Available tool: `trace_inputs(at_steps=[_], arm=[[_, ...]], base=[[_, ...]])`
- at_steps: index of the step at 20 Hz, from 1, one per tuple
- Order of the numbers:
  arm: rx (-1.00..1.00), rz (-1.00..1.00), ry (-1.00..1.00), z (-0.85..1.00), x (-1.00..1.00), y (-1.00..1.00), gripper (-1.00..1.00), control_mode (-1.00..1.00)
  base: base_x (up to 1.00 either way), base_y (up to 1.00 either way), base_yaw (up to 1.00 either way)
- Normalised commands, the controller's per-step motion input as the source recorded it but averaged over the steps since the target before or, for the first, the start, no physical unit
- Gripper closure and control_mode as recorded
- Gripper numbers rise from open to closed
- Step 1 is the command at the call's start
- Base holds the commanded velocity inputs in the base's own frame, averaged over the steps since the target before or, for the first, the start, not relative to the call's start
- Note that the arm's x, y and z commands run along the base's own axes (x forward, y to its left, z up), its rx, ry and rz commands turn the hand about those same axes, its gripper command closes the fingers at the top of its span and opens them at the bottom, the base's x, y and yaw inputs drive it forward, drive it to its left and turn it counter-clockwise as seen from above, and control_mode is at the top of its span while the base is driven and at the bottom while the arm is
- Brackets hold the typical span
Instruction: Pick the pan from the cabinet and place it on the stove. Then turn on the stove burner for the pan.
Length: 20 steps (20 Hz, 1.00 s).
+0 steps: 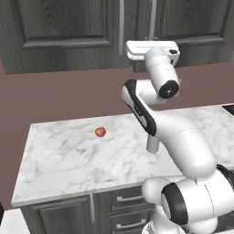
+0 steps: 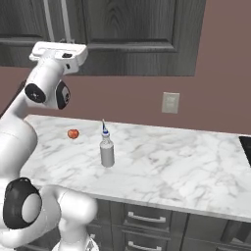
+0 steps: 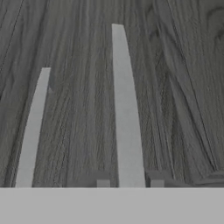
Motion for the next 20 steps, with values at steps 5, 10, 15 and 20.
trace_inputs(at_steps=[5, 10, 15, 20], arm=[[0.00, 0.34, 0.00, -0.02, -0.62, -0.04, 1.00, -1.00], [-0.02, 0.37, 0.00, -0.03, -0.57, -0.09, 1.00, -1.00], [-0.05, 0.30, 0.00, 0.00, -0.50, -0.03, 1.00, -1.00], [-0.05, 0.19, 0.00, 0.00, -0.54, -0.08, 1.00, -1.00]], base=[[0.00, 0.00, 0.00], [0.00, 0.00, 0.00], [0.00, 0.00, 0.00], [0.00, 0.00, 0.00]])
